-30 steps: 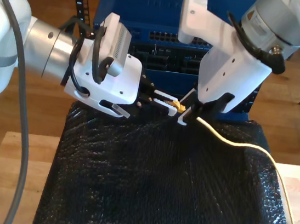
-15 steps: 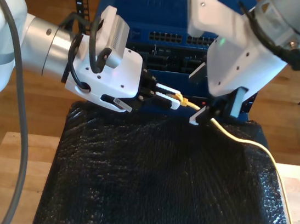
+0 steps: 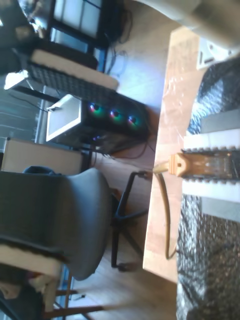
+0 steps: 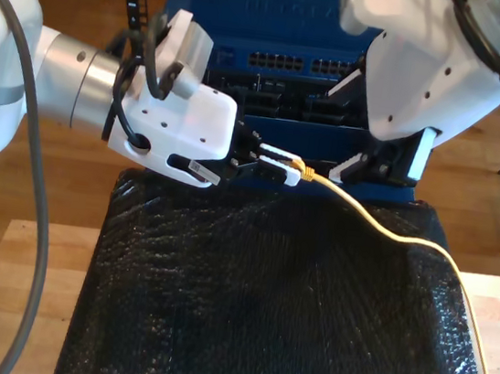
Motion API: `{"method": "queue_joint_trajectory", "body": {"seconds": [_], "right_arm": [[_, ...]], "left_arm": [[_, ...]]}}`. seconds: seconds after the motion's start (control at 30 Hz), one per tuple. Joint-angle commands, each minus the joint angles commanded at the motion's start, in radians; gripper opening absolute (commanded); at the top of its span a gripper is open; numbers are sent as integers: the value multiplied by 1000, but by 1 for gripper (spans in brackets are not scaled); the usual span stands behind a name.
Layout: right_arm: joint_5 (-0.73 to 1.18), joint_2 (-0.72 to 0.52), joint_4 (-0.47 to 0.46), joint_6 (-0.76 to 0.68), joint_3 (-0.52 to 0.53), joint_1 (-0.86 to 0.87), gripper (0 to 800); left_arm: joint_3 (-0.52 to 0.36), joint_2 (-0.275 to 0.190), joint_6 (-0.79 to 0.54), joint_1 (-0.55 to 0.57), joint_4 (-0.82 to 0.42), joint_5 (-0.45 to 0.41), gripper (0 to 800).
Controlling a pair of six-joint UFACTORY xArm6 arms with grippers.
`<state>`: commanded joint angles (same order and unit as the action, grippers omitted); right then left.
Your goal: Grab the cable and plug it in
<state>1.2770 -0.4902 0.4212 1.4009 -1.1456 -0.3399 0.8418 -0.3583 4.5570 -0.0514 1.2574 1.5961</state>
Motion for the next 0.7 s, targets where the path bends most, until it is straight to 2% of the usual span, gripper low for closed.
{"method": "queue_joint_trajectory", "body": {"seconds": [0.3, 0.7], "right_arm": [[-78, -91, 14, 69, 60, -3, 800], [-201, -216, 15, 130, 176, -15, 793]], "left_arm": [[25, 87, 40, -75, 61, 109, 3], [29, 140, 71, -95, 129, 199, 3]]}}
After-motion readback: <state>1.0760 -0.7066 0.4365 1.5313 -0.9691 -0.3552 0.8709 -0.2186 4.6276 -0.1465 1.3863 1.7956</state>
